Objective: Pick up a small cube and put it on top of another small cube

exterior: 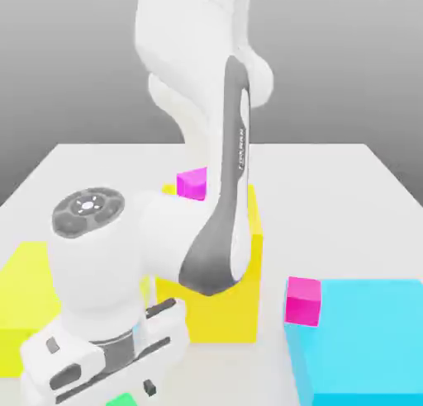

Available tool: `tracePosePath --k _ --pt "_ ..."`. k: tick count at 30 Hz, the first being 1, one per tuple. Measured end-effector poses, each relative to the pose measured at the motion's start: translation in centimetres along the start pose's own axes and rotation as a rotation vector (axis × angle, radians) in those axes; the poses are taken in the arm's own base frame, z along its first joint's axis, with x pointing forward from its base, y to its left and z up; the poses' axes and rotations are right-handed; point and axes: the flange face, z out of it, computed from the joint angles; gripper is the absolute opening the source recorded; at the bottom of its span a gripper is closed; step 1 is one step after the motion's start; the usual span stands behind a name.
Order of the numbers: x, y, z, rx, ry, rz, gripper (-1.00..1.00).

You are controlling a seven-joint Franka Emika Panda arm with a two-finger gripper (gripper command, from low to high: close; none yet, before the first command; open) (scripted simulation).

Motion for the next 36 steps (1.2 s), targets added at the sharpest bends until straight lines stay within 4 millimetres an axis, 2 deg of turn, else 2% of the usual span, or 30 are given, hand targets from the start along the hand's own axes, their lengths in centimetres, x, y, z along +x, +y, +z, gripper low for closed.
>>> tracePosePath --k 5,7,9,11,18,25,36 --pt "-0.1 0.0 0.5 0.001 -0.002 0.0 -1.0" --pt "0.1 0.0 -1.3 -0.001 -0.001 -0.002 -1.0" --pt "0.0 0.0 -4.1 0.0 -0.001 -0.002 -1.0" --pt "-0.7 0.6 -6.1 0.017 -0.011 0.041 -1.0" --pt "-5.4 4.3 -10.2 0.106 -0.063 0.309 -1.0" --pt "-11.0 7.7 -14.3 0.146 -0.089 0.569 -1.0" --pt "-20.5 9.8 -19.8 0.083 -0.054 0.932 -1.0"
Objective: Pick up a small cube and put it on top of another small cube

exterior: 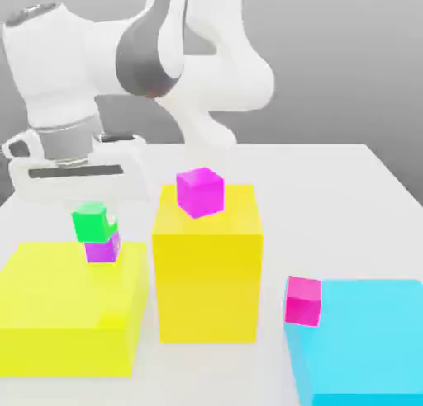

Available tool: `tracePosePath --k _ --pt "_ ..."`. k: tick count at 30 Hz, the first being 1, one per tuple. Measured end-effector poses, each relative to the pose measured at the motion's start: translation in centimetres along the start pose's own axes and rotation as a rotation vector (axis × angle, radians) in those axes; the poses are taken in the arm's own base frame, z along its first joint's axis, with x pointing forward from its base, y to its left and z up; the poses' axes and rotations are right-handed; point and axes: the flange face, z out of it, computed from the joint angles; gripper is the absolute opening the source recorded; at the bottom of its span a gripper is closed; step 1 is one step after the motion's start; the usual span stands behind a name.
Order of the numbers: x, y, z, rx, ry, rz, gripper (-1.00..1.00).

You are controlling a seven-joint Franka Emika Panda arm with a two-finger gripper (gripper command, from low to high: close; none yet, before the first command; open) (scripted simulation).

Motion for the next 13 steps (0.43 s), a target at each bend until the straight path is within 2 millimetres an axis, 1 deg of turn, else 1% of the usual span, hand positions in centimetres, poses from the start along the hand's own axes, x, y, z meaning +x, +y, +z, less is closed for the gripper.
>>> tracePosePath --k 4,6,10,11,13 --pt "-1.8 3.1 -1.2 -0.029 0.064 0.143 -1.0" --pt "-1.8 3.6 0.1 -0.036 0.078 0.169 -1.0" --pt "-1.6 4.0 4.3 -0.039 0.083 0.177 -1.0" --pt "-1.6 4.1 4.9 -0.039 0.084 0.177 1.0" --pt "-1.6 4.1 4.9 -0.039 0.084 0.177 1.0"
